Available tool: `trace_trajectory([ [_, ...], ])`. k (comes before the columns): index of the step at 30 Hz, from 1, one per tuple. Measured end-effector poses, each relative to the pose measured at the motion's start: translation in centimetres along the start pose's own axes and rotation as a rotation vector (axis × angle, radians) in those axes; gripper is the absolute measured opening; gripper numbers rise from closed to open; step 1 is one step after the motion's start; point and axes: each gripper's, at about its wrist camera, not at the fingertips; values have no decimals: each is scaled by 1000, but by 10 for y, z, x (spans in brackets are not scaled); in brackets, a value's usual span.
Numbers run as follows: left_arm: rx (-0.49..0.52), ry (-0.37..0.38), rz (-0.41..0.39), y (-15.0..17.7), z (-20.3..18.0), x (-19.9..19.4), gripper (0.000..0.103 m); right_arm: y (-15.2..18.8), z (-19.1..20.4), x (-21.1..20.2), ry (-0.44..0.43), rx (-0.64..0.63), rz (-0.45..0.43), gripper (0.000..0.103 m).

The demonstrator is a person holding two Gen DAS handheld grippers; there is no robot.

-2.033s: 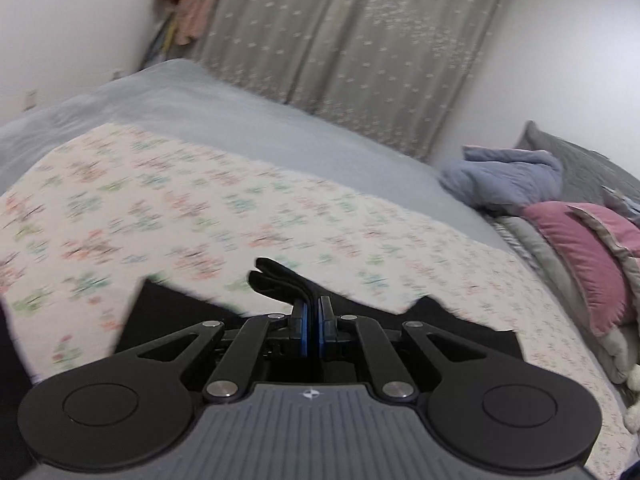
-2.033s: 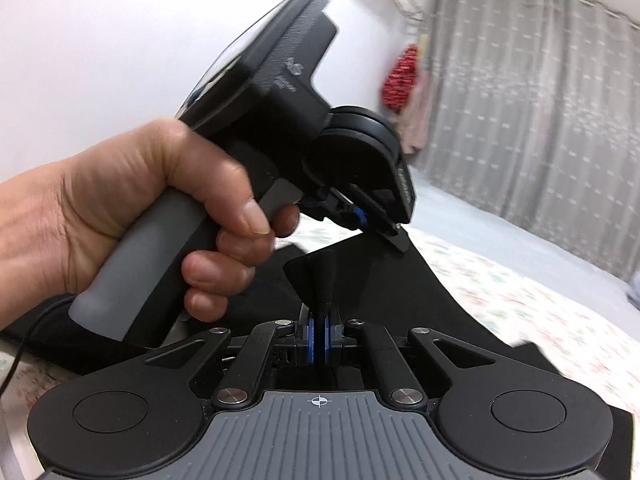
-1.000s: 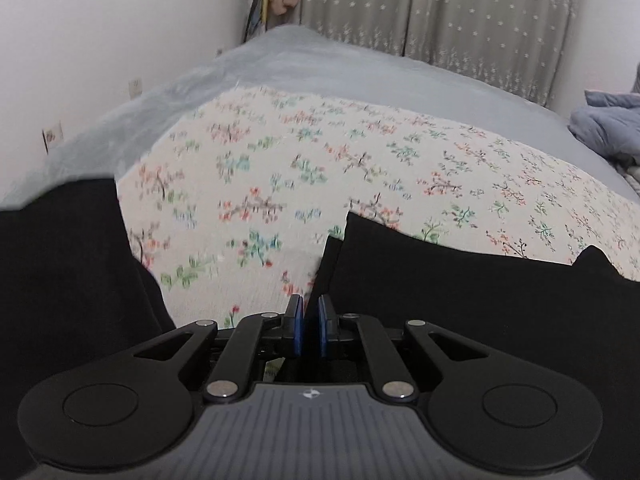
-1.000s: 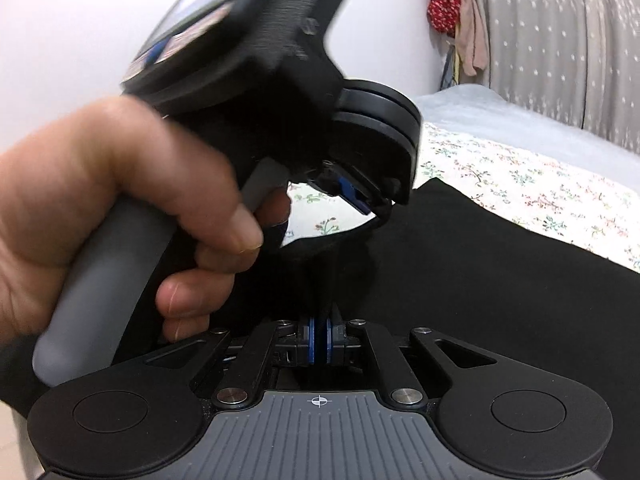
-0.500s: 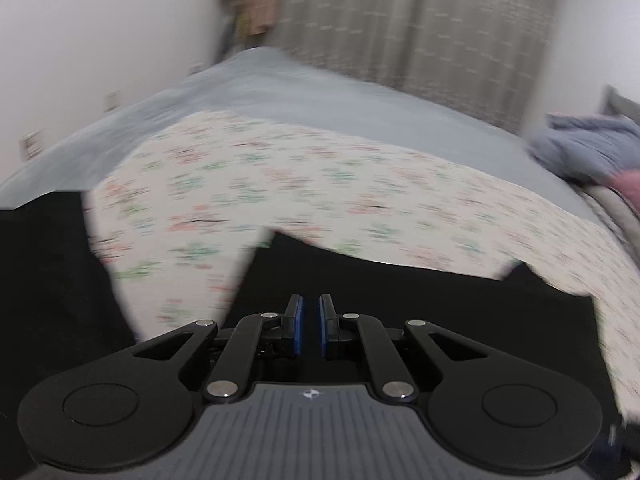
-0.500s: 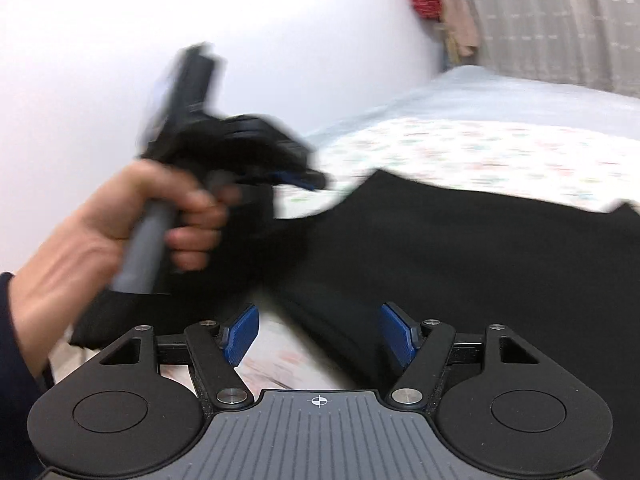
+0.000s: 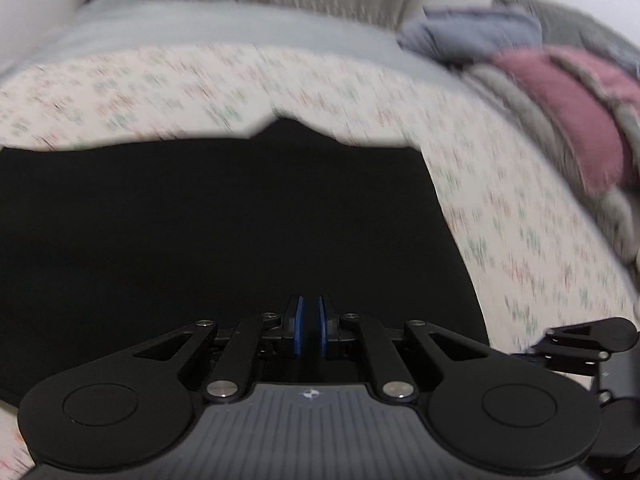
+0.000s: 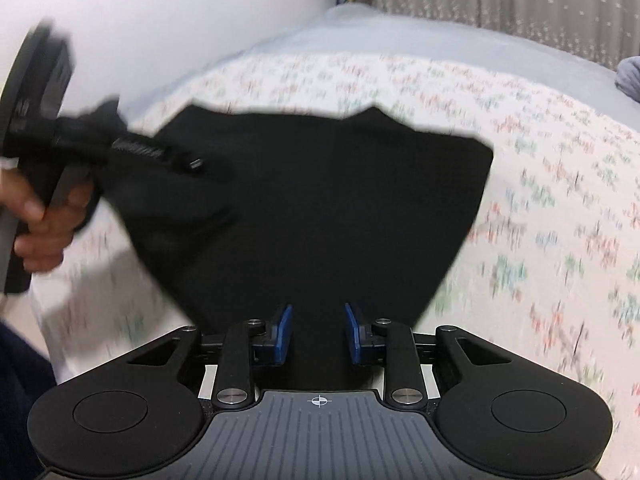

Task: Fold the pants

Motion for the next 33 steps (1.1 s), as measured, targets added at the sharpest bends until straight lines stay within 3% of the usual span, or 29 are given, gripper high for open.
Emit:
trace_trajectory([
  [2,33,-37,40,8,-8,14,22,13,3,14,7,-16,10,26],
  [5,63,-75,14,13,-15,13,22,16,14,21,55,-69,19,26],
  [9,11,-90,21,12,-10,9,22,18,20,26,74,-105,35,26],
  [11,35,-137,-26,12,-15,0,22,16,23,23,76,-118,46,27],
  [13,50,-115,-66,12,-21,-10,22,14,26,15,58,-123,32,27],
  [16,42,-54,-57,11,-34,-11,22,20,30,4,45,-123,23,27],
  [20,83,-81,1,17,-52,5,22,25,33,15,68,-138,57,27],
  [27,56,-74,17,9,-56,7,22,28,37,9,56,-147,67,29],
  [33,51,12,0,-8,-72,4,23,30,43,16,74,-177,76,33],
])
Point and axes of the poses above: each gripper's, at about its wrist camera, not at the fingertips, and x roughly the way its jaws point, z to its left, y to its underside, and after that the axes turned 14 degrees about -y, right-handed
